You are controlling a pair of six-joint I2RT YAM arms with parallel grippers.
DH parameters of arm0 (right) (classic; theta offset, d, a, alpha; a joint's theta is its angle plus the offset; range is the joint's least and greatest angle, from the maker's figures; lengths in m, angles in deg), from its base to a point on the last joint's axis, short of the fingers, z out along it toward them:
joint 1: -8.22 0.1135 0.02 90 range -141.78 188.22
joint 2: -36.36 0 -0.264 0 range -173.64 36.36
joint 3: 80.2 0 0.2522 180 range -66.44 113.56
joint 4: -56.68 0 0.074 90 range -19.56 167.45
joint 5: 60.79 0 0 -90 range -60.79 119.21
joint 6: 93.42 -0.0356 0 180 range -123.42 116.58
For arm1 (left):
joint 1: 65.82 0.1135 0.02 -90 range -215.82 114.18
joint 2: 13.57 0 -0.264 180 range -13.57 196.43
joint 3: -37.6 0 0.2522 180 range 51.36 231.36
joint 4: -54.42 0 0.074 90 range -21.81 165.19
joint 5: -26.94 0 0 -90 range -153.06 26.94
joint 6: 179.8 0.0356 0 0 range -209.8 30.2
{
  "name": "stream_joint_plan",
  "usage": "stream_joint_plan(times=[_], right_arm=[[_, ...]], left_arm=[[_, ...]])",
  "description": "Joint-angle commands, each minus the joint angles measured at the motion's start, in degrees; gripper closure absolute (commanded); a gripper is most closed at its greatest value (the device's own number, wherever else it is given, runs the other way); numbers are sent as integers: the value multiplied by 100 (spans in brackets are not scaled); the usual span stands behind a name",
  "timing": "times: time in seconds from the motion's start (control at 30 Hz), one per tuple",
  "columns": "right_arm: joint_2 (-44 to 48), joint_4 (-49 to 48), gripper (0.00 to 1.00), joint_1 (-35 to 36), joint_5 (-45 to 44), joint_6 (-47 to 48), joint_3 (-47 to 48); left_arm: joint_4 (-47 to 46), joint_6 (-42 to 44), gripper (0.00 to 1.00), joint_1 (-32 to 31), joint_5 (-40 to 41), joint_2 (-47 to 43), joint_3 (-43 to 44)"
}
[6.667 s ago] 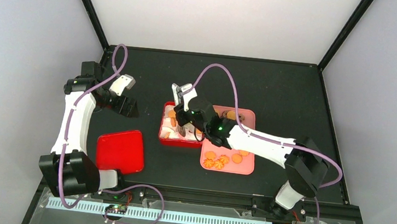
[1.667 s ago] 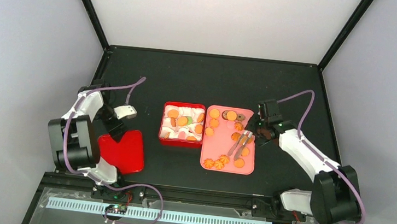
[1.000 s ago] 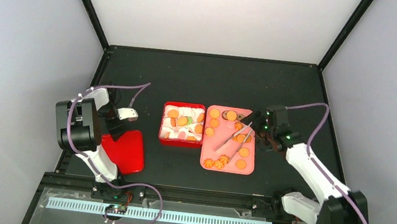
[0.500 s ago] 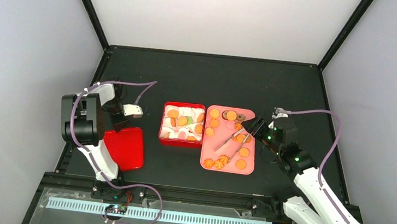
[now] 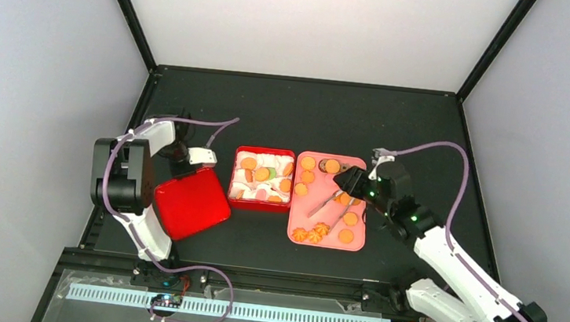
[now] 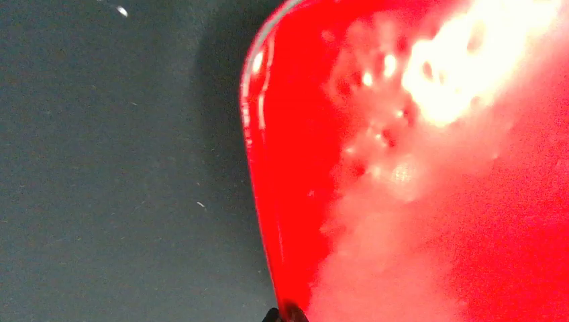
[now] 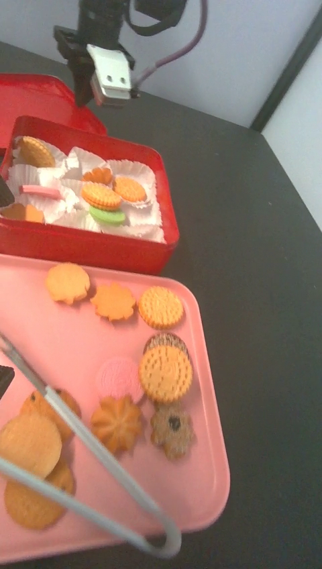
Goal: Pack the cookies
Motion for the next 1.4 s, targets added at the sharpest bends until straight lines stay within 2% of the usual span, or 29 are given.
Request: stream_joint_plan(times=[0.0, 0.2, 0.4, 0.63, 0.97, 1.17, 1.37], right_arm=[[-535, -307, 38, 325, -62, 367, 529], [-1196, -572, 37, 781, -15, 696, 1007], [-2052, -996, 25, 1005, 1222, 1196, 1807], [-2827, -1527, 16, 1530, 2239, 1616, 2341], [-3445, -1983, 14, 2047, 2419, 2104, 2738], [-3739, -2146, 14, 2438, 2111, 2213, 2938], [-4001, -2249, 23, 2593, 1806, 2057, 2999]], left_arm=[[369, 77, 98, -53, -226, -378, 329], [598, 506, 98, -93, -60, -1202, 321], [887, 1057, 99, -192, 237, -2136, 793], [828, 992, 98, -780, -1052, -3428, 959], [125, 1125, 98, -1714, -1896, -4889, 68], [-241, 813, 98, -2151, -1721, -5044, 30], [-338, 741, 99, -2309, -1624, -5106, 63]])
